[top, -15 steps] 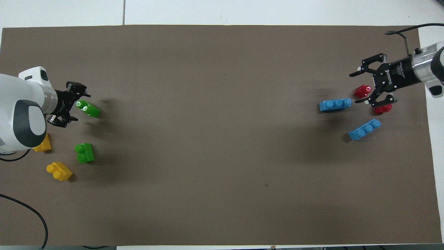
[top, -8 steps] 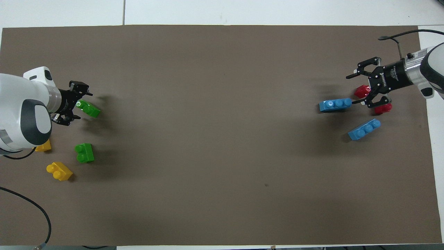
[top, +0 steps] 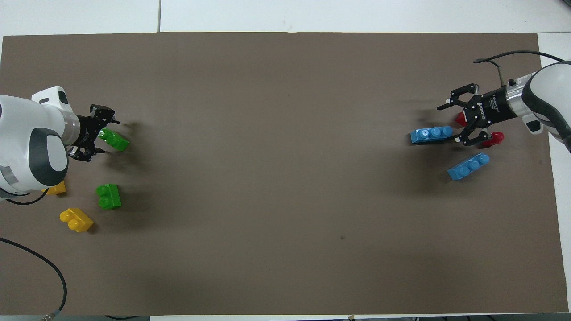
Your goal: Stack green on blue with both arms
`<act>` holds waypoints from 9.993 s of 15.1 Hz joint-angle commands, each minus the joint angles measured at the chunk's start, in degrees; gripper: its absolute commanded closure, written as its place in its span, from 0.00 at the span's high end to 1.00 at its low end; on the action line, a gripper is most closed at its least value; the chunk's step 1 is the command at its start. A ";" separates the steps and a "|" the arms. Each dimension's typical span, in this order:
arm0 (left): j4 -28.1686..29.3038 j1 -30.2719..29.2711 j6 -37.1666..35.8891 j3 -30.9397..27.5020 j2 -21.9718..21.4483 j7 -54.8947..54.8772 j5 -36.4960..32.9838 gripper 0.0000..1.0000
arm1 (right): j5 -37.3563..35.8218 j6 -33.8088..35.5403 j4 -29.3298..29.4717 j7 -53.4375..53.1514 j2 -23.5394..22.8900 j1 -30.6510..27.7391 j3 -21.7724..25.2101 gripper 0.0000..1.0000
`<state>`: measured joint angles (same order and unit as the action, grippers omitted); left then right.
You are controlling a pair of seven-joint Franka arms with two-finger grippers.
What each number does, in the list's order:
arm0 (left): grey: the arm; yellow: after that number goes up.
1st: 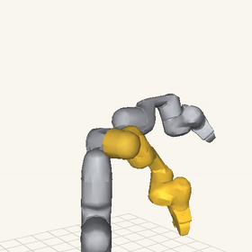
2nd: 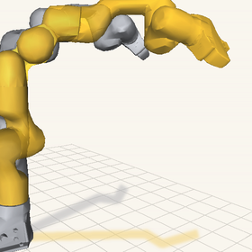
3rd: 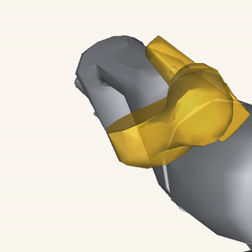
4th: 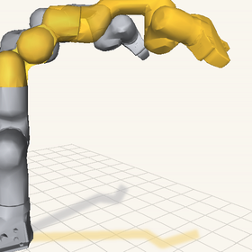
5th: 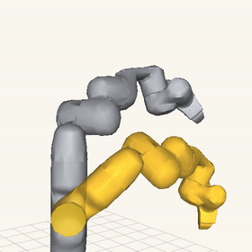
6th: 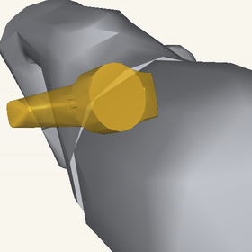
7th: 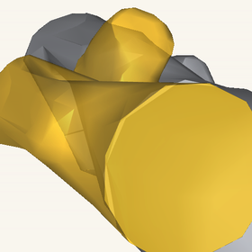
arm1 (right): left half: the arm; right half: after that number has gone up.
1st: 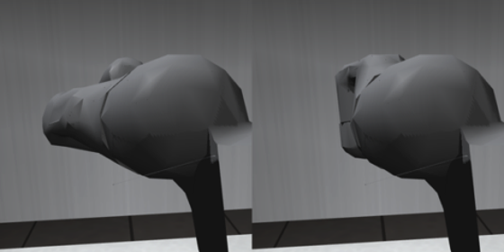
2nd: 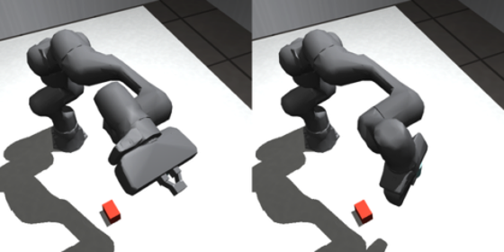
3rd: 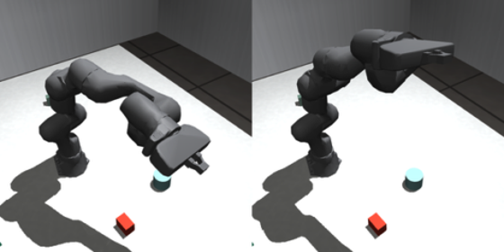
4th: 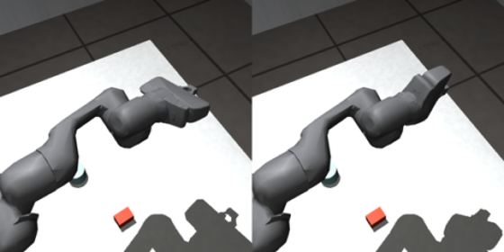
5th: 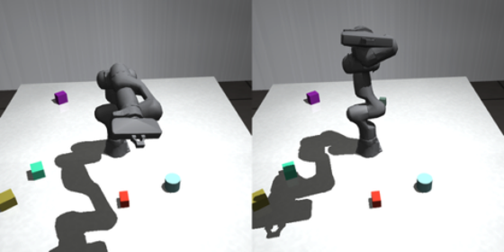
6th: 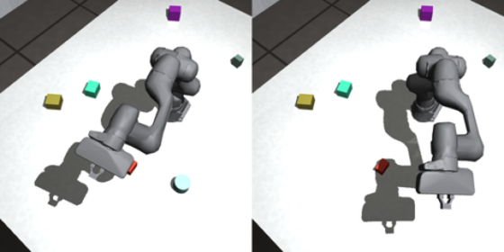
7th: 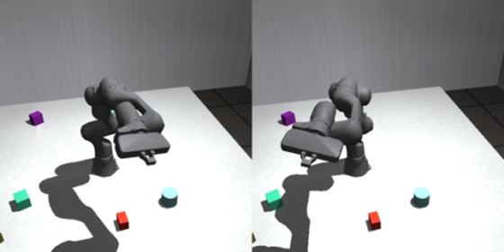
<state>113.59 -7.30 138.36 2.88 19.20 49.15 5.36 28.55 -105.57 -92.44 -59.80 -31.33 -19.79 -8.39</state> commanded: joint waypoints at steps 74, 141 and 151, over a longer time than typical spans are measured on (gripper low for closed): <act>-0.03 33.75 -12.33 0.90 -13.05 73.02 -5.89 0.00 | 18.56 -49.65 -16.45 -24.75 3.99 44.14 -0.75 0.00; 0.50 36.74 -1.24 0.46 -5.05 78.65 -16.00 1.00 | 20.31 -49.56 -15.93 -24.13 3.99 45.02 -0.75 0.90; 1.46 27.62 -5.12 0.64 -8.13 61.28 -15.91 1.00 | 20.23 -42.98 -14.52 -24.40 6.97 39.84 -0.66 0.97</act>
<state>113.13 23.92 133.56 2.97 12.55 116.26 -9.86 47.09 -152.33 -107.00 -84.82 -26.70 22.63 -8.84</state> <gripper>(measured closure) 0.000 0.026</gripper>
